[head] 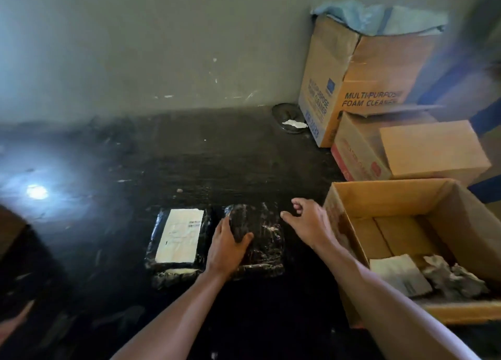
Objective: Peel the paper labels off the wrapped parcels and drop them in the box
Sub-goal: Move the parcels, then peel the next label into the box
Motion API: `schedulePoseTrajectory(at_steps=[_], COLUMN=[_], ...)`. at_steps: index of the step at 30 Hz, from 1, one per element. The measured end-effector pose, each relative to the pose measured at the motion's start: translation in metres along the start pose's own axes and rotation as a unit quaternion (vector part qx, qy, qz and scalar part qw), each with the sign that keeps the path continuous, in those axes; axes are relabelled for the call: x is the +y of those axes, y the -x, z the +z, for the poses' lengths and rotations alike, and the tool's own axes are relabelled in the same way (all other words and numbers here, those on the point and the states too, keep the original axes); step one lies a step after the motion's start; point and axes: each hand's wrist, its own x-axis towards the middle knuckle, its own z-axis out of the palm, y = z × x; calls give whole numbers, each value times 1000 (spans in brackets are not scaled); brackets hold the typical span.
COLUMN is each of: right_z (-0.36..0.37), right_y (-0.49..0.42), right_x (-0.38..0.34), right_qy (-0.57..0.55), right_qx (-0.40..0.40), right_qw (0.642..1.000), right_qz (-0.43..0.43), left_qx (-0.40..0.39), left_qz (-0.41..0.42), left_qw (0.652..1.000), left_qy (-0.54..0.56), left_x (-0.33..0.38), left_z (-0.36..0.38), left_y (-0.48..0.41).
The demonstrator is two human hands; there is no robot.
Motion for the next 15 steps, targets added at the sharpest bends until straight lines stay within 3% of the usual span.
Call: schedulePoseTrajectory(at_steps=[6, 15], right_z=[55, 57], right_y=[5, 9], right_x=[7, 11], right_qy=[-12, -56], right_qx=[-130, -133], right_qw=[986, 984], right_qz=[102, 106], left_qx=[-70, -54], left_qz=[-83, -109], left_qw=[991, 988], left_qy=[75, 94], left_x=[-21, -8], left_z=[-3, -5], left_y=[0, 5])
